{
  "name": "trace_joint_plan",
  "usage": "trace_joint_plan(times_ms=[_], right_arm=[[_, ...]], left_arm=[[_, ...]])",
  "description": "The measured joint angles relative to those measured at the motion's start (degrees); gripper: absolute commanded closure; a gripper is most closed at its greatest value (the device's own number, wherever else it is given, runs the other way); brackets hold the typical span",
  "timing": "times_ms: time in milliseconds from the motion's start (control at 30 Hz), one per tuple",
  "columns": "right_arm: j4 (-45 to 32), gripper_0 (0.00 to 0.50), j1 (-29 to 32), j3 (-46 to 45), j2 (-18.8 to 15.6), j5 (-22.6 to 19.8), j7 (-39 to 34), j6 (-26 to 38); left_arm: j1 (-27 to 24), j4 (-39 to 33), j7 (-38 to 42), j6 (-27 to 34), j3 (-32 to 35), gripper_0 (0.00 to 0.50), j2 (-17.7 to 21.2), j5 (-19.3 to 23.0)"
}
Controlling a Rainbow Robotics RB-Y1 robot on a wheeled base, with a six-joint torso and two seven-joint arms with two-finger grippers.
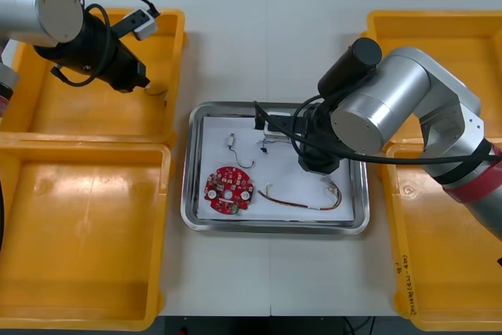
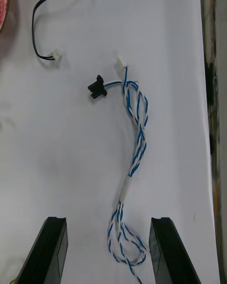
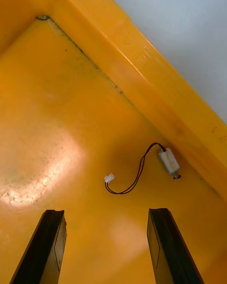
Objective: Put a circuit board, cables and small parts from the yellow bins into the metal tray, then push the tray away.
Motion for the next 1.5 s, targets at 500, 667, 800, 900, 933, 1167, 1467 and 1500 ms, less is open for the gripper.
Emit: trace_joint_plan(times_ms=[500,667,800,900,933,1167,1467,1500], right_arm=[[-5.18,0.000,-2.78,-14.91,2.20,-5.43,-2.14,22.36],[-8.47,0.000,-2.80,-19.83,2.29,-5.54,-6.47,24.70],[-12.53,0.000,-2.80,-22.68,2.27,-4.96,-15.26,24.75],[-15.12,0.000,-2.80,-24.17,2.08,-4.54,-18.20,24.77],[-15.59,0.000,-2.80,-24.55,1.87,-4.59,-18.79,24.77],[-16.35,0.000,-2.11,-28.69,-2.09,-10.09,-30.47,24.78],[-21.12,0.000,3.04,-34.61,-8.33,-12.91,-41.78,24.79],[-21.95,0.000,3.72,-34.79,-8.93,-12.81,-43.36,24.79]], left_arm=[[2.68,0.52,-8.22,-6.37,-1.38,0.000,0.63,-0.11],[3.60,1.82,-8.68,-8.54,-1.39,0.000,0.66,0.32],[4.26,1.89,-8.69,-9.72,-1.39,0.000,0.67,0.81],[4.59,1.89,-8.69,-10.24,-1.40,0.000,0.68,1.10],[4.72,1.89,-8.70,-10.53,-1.40,0.000,0.68,1.19],[5.46,1.93,-8.80,-13.58,-2.65,0.000,0.69,1.46],[5.54,1.94,-10.67,-14.29,-3.52,0.000,0.69,1.62],[5.59,1.94,-10.67,-14.32,-3.52,0.000,0.69,1.62]])
